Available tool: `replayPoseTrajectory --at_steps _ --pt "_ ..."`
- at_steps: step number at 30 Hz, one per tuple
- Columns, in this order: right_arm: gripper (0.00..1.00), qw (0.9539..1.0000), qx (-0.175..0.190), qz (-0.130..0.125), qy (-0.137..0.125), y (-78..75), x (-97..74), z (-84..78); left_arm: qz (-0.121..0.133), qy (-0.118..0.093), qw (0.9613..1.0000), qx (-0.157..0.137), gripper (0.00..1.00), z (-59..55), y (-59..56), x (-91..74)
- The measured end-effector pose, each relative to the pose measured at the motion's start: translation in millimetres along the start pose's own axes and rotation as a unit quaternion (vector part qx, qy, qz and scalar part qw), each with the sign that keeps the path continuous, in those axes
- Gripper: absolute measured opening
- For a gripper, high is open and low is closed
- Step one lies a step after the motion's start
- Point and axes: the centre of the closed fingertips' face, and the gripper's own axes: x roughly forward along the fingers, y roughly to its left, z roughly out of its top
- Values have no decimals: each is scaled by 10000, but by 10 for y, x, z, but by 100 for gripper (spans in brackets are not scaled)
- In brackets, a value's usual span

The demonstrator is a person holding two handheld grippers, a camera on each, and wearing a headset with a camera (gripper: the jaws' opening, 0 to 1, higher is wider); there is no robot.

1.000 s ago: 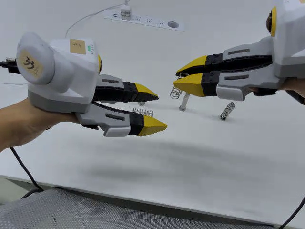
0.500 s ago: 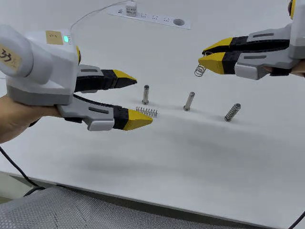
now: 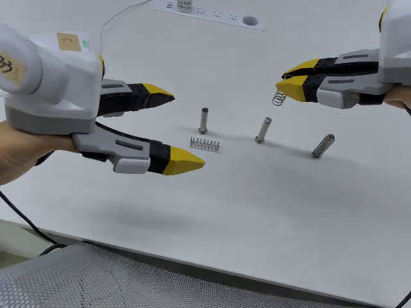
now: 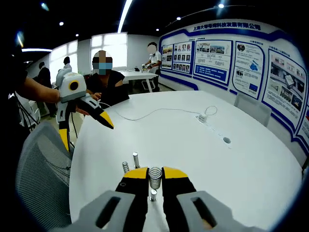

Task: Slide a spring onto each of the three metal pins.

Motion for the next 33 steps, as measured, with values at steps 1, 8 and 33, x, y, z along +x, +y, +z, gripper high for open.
replayPoseTrajectory --at_steps 1,8,33 --pt "10 10000 14 -3 8 -2 17 -19 20 3 10000 -7 76 -5 9 -9" --pt "10 9997 210 -19 79 -22 110 -133 177 107 9997 -132 83 -104 92 -66" --pt "11 9986 185 32 494 12 326 -470 442 42 9985 -333 95 -142 215 -84"
